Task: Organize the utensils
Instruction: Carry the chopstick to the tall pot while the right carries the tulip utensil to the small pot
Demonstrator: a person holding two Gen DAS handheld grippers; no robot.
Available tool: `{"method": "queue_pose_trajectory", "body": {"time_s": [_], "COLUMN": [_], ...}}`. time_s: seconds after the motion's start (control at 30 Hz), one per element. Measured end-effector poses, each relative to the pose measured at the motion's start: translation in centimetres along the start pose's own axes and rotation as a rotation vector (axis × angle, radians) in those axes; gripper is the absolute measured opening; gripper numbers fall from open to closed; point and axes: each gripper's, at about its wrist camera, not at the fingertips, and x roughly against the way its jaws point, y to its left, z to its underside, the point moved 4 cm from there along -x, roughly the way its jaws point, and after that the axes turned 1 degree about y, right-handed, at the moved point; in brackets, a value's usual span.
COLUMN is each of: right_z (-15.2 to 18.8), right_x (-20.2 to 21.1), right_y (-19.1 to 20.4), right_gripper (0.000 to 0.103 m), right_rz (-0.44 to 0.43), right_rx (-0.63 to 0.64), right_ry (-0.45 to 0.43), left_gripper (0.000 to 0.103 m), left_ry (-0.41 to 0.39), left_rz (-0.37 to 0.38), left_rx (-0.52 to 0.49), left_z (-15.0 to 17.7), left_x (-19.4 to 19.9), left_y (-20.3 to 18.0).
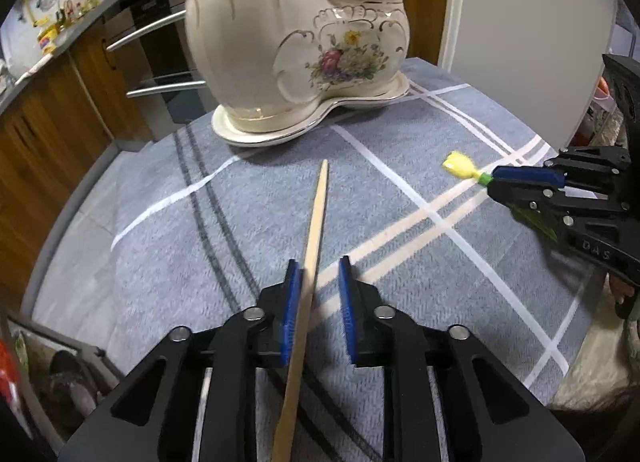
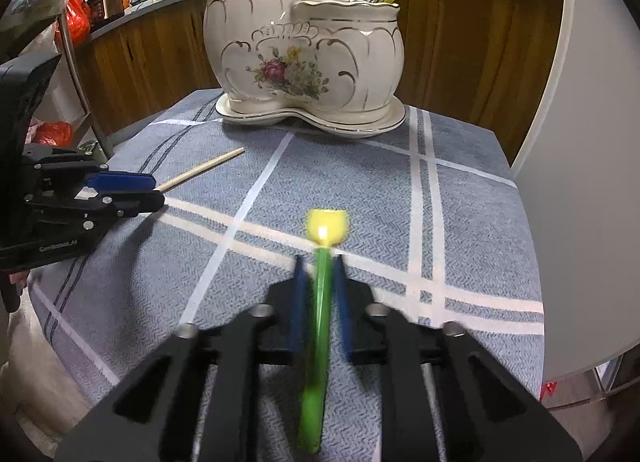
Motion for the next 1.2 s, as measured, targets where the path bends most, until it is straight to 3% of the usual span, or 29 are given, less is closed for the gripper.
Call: {"method": "queue_pose_trajectory", "body": {"time_s": [0.1,0.27,0.47,0.63,0.83,1.0,1.2], "right_z": [-0.1,-0.8,-3.2,-7.1,-12.0,-15.7,-18.6], "right_x": [0.0,1.2,4.5,7.0,7.9,7.6,6.1], "right_y": [0.0,0.0,0.0,-0.3,-1.6,-3.2,-4.4], "right_gripper": [0.009,0.009,0.009,0.009,0.009,0.009,0.009], "right_rz": [-0.007,-0.050,-0.080,-0.102,-0.136,-0.160,-0.118], "right_rx": [-0.002,-0.029,-0.051,-0.060,-0.113,-0.180,-0.233], "right_ry": [-0.006,-0.077,-0.261,-0.424,-0.550,-0.650,-0.733], "left_gripper": [0.008,0.007,0.007,0.007,0.007,0.007,0.007], "left_ry": [-0.003,-0.033,-0.178,-0.294,-0.449,-0.577,-0.713], "left_rz": [0.005,0.012,0.061,0.090,0.112,0.131,0.084], "left_rx": [-0.008,-0.011,0.003,-0.002,0.032,0.110,0.187], "left_z": [-0.3,-0.1,-0.4,-1.7,-5.1,-9.7,-15.3], "left_x": [-0.2,0.2,3.7,7.0,10.4,11.8,11.7], "left_y": [0.1,0.4,0.5,0.9,2.3,3.7,5.0]}}
